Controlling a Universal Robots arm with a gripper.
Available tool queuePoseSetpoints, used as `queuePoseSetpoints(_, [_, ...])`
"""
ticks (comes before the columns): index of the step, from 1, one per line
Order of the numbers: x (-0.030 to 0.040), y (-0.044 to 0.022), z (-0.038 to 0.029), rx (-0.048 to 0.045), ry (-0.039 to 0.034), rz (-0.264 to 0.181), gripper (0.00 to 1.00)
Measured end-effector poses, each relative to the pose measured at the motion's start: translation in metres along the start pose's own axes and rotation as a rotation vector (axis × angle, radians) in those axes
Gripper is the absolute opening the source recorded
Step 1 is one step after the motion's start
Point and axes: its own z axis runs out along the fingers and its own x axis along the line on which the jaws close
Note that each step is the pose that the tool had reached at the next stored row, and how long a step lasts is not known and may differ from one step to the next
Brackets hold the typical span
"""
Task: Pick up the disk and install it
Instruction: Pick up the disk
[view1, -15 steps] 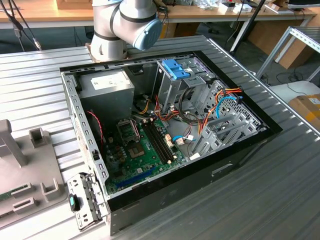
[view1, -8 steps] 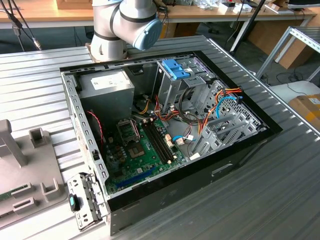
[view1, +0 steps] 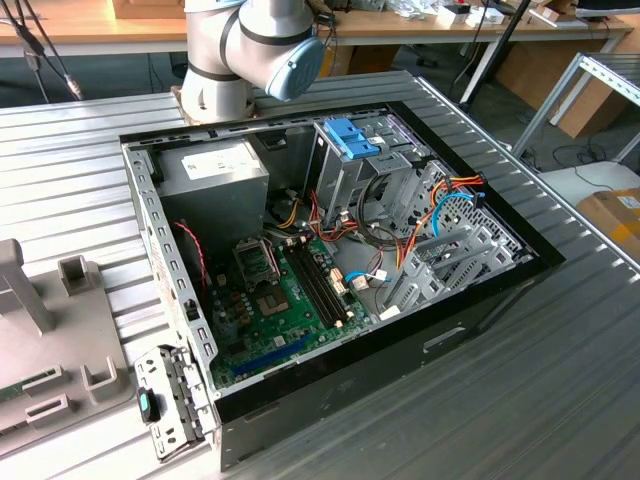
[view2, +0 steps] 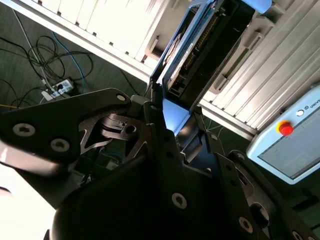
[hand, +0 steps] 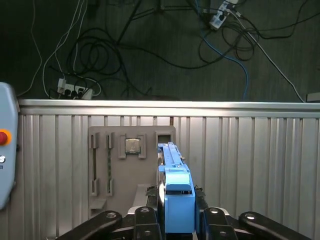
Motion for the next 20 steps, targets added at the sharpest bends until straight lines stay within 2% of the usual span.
queuePoseSetpoints(2, [0.0000,0.0000,-0.0033,0.0000,0.0000,0.000,0.37])
queuePoseSetpoints(3, [0.0000,-0.0001,-0.0073,-0.0001,0.0001,0.000,0.37])
queuePoseSetpoints(14, [0.0000,-0.0001,-0.0085,-0.0003,0.0001,0.000,0.37])
queuePoseSetpoints(20, [0.0001,-0.0002,-0.0177,0.0000,-0.0004,0.000,0.37])
